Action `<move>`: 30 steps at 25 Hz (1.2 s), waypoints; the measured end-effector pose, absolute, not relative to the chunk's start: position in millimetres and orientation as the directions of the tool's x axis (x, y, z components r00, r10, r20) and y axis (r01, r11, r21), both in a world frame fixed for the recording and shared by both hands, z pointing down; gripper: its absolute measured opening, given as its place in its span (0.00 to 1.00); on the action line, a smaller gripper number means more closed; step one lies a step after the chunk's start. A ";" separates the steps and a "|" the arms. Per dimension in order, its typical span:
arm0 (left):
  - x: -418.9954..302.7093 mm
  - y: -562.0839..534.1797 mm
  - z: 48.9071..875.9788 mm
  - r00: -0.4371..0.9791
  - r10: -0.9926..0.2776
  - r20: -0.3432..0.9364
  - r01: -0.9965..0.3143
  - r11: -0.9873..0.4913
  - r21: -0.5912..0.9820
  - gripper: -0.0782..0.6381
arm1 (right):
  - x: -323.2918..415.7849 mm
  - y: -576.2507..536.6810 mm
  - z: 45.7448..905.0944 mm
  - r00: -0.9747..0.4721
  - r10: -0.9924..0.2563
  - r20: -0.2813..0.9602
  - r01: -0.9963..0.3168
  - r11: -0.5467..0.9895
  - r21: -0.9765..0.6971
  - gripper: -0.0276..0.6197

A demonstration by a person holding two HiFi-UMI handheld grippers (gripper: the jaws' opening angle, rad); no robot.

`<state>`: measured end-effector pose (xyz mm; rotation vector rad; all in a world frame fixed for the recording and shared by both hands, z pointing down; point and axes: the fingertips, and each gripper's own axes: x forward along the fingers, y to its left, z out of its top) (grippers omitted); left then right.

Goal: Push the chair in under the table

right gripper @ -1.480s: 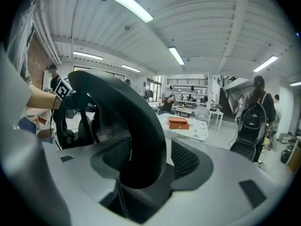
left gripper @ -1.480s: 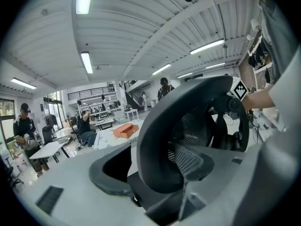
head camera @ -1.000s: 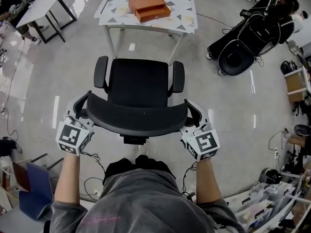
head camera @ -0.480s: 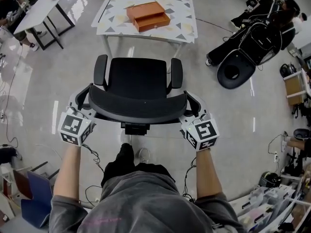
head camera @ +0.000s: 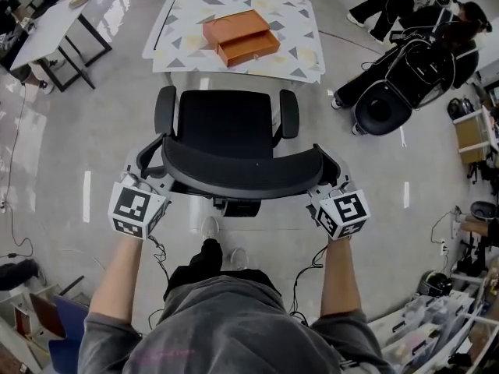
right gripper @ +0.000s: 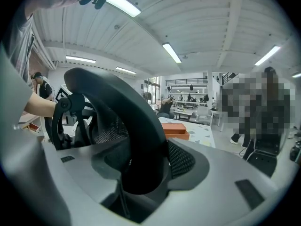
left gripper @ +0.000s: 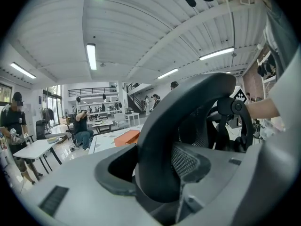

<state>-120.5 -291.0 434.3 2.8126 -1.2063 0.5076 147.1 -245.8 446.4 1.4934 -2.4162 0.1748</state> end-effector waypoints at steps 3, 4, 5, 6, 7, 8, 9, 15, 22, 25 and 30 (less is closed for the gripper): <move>-118.7 -314.6 433.4 0.658 -0.686 0.311 -0.701 -0.709 -0.082 0.42 | 148.8 -268.6 444.9 -0.400 -0.865 0.305 -0.898 0.436 0.058 0.41; -117.9 -322.4 433.5 0.660 -0.684 0.310 -0.699 -0.711 -0.080 0.42 | 149.7 -275.9 445.0 -0.392 -0.868 0.305 -0.902 0.428 0.059 0.41; -117.0 -329.8 433.8 0.661 -0.683 0.310 -0.698 -0.712 -0.080 0.42 | 150.7 -282.9 445.4 -0.386 -0.871 0.305 -0.905 0.422 0.060 0.41; -115.9 -337.1 433.9 0.661 -0.684 0.310 -0.698 -0.711 -0.082 0.42 | 151.9 -289.9 445.7 -0.382 -0.872 0.306 -0.907 0.418 0.060 0.41; -114.7 -344.3 434.0 0.659 -0.686 0.308 -0.699 -0.710 -0.085 0.42 | 153.2 -297.1 445.9 -0.378 -0.873 0.306 -0.908 0.415 0.061 0.41; -113.5 -351.6 434.0 0.658 -0.688 0.307 -0.700 -0.709 -0.087 0.42 | 154.5 -304.7 445.9 -0.376 -0.874 0.307 -0.909 0.413 0.062 0.41; -112.6 -358.6 434.2 0.657 -0.689 0.306 -0.701 -0.707 -0.088 0.42 | 155.5 -312.3 446.1 -0.374 -0.875 0.307 -0.909 0.411 0.063 0.41; -106.1 -394.4 434.8 0.655 -0.693 0.301 -0.703 -0.705 -0.091 0.42 | 162.2 -350.2 447.1 -0.358 -0.880 0.313 -0.914 0.398 0.074 0.41; -101.4 -433.3 438.4 0.650 -0.695 0.306 -0.706 -0.702 -0.095 0.42 | 167.6 -387.4 449.2 -0.341 -0.884 0.318 -0.920 0.383 0.078 0.41; -99.9 -447.1 436.9 0.654 -0.692 0.307 -0.702 -0.706 -0.097 0.42 | 167.8 -400.0 449.0 -0.338 -0.885 0.319 -0.922 0.380 0.077 0.41; -101.7 -457.8 436.0 0.657 -0.690 0.305 -0.697 -0.710 -0.104 0.42 | 164.1 -407.6 448.6 -0.337 -0.886 0.319 -0.923 0.378 0.075 0.41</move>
